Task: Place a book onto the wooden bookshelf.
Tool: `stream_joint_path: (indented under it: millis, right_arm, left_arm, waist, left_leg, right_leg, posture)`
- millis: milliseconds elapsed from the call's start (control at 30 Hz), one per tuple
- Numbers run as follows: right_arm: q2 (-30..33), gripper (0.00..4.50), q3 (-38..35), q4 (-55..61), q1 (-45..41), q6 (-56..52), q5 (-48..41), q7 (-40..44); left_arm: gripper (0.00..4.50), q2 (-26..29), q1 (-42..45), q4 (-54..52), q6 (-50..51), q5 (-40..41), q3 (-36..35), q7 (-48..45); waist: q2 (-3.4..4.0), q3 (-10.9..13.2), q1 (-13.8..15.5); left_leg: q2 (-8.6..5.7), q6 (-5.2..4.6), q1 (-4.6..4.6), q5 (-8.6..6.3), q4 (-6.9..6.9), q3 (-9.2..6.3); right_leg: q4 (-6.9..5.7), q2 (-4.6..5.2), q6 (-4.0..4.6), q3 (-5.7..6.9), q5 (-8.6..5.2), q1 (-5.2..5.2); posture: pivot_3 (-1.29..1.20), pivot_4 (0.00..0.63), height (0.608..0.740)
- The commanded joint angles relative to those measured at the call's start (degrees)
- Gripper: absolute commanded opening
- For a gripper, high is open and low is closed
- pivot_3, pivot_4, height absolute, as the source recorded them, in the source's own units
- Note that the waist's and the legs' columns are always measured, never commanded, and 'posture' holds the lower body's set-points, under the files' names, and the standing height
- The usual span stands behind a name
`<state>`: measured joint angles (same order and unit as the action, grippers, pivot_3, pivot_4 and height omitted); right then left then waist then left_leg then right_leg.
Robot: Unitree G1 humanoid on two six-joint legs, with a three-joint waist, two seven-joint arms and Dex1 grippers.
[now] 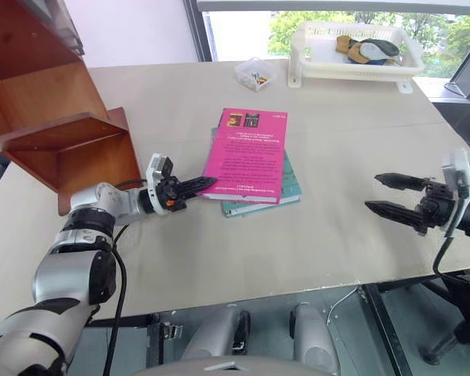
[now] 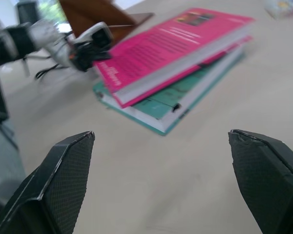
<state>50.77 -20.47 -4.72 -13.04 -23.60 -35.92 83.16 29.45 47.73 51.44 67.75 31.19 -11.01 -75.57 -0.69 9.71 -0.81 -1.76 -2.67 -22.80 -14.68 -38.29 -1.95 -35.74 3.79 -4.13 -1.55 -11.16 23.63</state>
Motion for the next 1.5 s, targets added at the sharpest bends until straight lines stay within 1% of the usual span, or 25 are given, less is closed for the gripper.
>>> stream_joint_path:
  millis: [33,100,233,300,367,433,500,633,733,833,867,933,1033,1100,1167,1267,1400,1500]
  right_arm:
    - [1.8,4.5,1.68,-1.44,-2.04,7.11,2.13,5.07]
    - [1.8,4.5,2.31,-2.55,-3.29,8.13,2.1,5.97]
    - [1.7,4.5,3.59,-4.38,-4.76,9.1,2.42,6.04]
    - [1.53,4.5,4.12,-5.07,-4.95,9.75,2.71,6.01]
    - [1.36,4.5,4.38,-5.16,-4.9,9.93,2.61,5.83]
    - [1.28,4.5,4.51,-5.09,-4.9,9.94,2.45,5.64]
    - [1.22,4.5,4.55,-5.32,-5.09,9.96,2.38,5.58]
    - [1.14,4.5,4.59,-5.63,-5.36,9.9,2.3,5.53]
    - [1.22,4.5,4.37,-6.24,-5.83,9.87,2.13,5.56]
    - [1.4,4.5,4.31,-7.25,-6.36,10.08,2.23,5.74]
    - [1.3,4.5,4.44,-7.92,-6.75,10.28,2.41,5.75]
    - [1.11,4.5,4.62,-8.52,-7.13,10.48,2.53,5.67]
    - [0.73,4.5,5.07,-9.28,-7.89,10.64,2.56,5.6]
    - [0.5,4.5,5.77,-10.79,-9.42,10.92,2.91,5.65]
    - [0.33,4.5,6.35,-11.76,-10.59,11.12,3.13,5.65]
    - [-0.12,4.5,7.56,-14.26,-13.5,11.75,3.86,6.26]
    - [-1.04,4.5,9.21,-17.92,-17.39,13.13,4.94,7.29]
    - [-1.97,4.5,10.53,-20.76,-20.08,14.01,5.81,8.42]
  left_arm:
    - [0.04,-0.21,-1.03,-5.62,1.84,2.97,-2.82,2.69]
    - [0.04,-0.31,-1.81,-9.33,2.71,4.63,-4.11,3.94]
    - [0.04,-1.78,-5.13,-21.64,1.51,7.7,-5.73,7.0]
    - [0.04,-3.26,-6.83,-28.89,0.91,9.61,-6.28,8.94]
    - [0.04,-4.9,-8.29,-38.29,-0.14,11.47,-5.76,11.25]
    - [0.04,-6.1,-9.46,-46.92,-2.77,11.87,-4.1,13.17]
    - [0.04,-6.32,-10.83,-54.37,-10.08,8.04,0.23,14.42]
    - [0.04,-5.83,-11.15,-62.21,-26.09,-1.55,8.38,17.17]
    - [0.04,-3.09,-9.38,-64.31,-37.05,-10.29,13.91,18.47]
    - [0.04,0.06,-6.25,-63.84,-45.82,-18.36,17.45,20.54]
    - [0.04,2.9,-4.06,-62.24,-53.74,-25.77,20.01,22.28]
    - [0.04,6.55,-1.27,-59.76,-63.84,-35.07,23.01,24.97]
    - [0.04,8.52,1.31,-57.7,-70.17,-40.89,23.96,28.45]
    - [0.04,11.54,4.57,-56.71,-75.6,-47.47,24.93,30.01]
    - [0.04,14.01,6.28,-55.9,-78.92,-51.02,25.17,30.15]
    - [0.04,18.84,7.72,-53.93,-82.56,-54.67,23.67,30.15]
    - [0.04,23.7,5.35,-54.88,-82.37,-53.96,19.62,29.51]
    - [0.04,27.41,2.58,-58.2,-79.91,-51.78,15.72,26.95]
  waist:
    - [0.0,0.0,0.02]
    - [-0.02,0.02,0.03]
    - [-0.02,0.02,0.17]
    - [-0.02,0.02,0.39]
    - [-0.02,0.02,0.54]
    - [-0.03,0.02,0.63]
    - [-0.03,0.02,0.68]
    - [-0.01,0.01,0.87]
    - [-0.01,0.01,0.85]
    - [-0.01,0.02,0.89]
    - [-0.02,0.02,1.0]
    - [-0.02,0.03,1.1]
    - [-0.01,0.02,1.26]
    - [-0.02,0.05,1.4]
    - [-0.02,0.06,1.47]
    - [-0.02,0.08,1.23]
    - [0.0,0.1,1.05]
    - [-0.01,0.11,1.28]
  left_leg:
    - [0.0,0.0,0.0,0.0,0.0,0.0]
    - [0.0,0.01,0.0,0.0,0.0,0.0]
    - [0.02,0.14,-0.02,0.07,0.01,-0.02]
    - [0.0,0.26,-0.04,0.13,0.01,-0.03]
    - [-0.03,0.27,-0.08,0.13,0.02,-0.02]
    - [-0.04,0.28,-0.11,0.13,0.01,-0.02]
    - [-0.02,0.3,-0.12,0.12,0.04,-0.02]
    - [-0.02,0.4,-0.06,0.09,0.1,0.01]
    - [-0.02,0.31,-0.04,0.13,0.1,0.07]
    - [-0.02,0.19,-0.04,0.07,0.1,0.1]
    - [-0.02,0.13,-0.05,0.04,0.1,0.1]
    - [-0.04,0.11,-0.08,0.04,0.1,0.11]
    - [-0.05,0.09,-0.08,0.03,0.12,0.15]
    - [-0.04,-0.07,-0.1,-0.06,0.1,0.17]
    - [-0.07,-0.12,-0.15,-0.09,0.1,0.19]
    - [-0.05,-0.13,-0.17,-0.09,0.1,0.2]
    - [-0.04,-0.16,-0.15,-0.1,0.1,0.19]
    - [-0.05,-0.17,-0.17,-0.1,0.06,0.15]
  right_leg:
    - [0.0,0.01,0.0,0.0,0.0,0.0]
    - [0.01,0.01,0.0,0.0,0.0,0.01]
    - [0.02,0.1,0.01,0.0,0.0,0.03]
    - [0.03,0.2,0.02,0.0,0.0,0.03]
    - [0.08,0.28,0.02,-0.02,0.01,0.03]
    - [0.12,0.34,0.02,-0.02,0.01,0.03]
    - [0.16,0.48,0.03,-0.04,0.02,0.05]
    - [0.18,0.46,0.04,-0.09,0.02,0.04]
    - [0.18,0.36,0.05,-0.12,0.02,0.04]
    - [0.18,0.3,0.05,-0.14,0.02,0.04]
    - [0.18,0.26,0.05,-0.13,0.02,0.05]
    - [0.27,0.23,0.05,-0.11,0.02,0.03]
    - [0.35,0.25,0.05,-0.14,0.02,0.03]
    - [0.37,0.26,0.04,-0.16,0.02,0.03]
    - [0.42,0.25,0.03,-0.14,0.02,0.05]
    - [0.47,0.2,0.03,-0.12,0.02,0.06]
    - [0.42,0.15,0.01,-0.11,0.01,0.05]
    - [0.39,0.15,0.01,-0.05,0.01,0.04]
  posture:
    - [0.0,0.15,0.74]
    - [0.0,0.15,0.74]
    - [0.0,0.15,0.74]
    - [0.0,0.15,0.74]
    - [0.0,0.15,0.74]
    - [0.0,0.15,0.74]
    - [0.0,0.15,0.74]
    - [0.0,0.15,0.74]
    - [0.0,0.15,0.74]
    - [0.0,0.15,0.74]
    - [0.0,0.15,0.74]
    - [0.0,0.15,0.74]
    - [0.0,0.15,0.74]
    - [0.0,0.15,0.74]
    - [0.0,0.15,0.74]
    - [0.0,0.15,0.74]
    - [0.0,0.15,0.74]
    - [0.0,0.15,0.74]
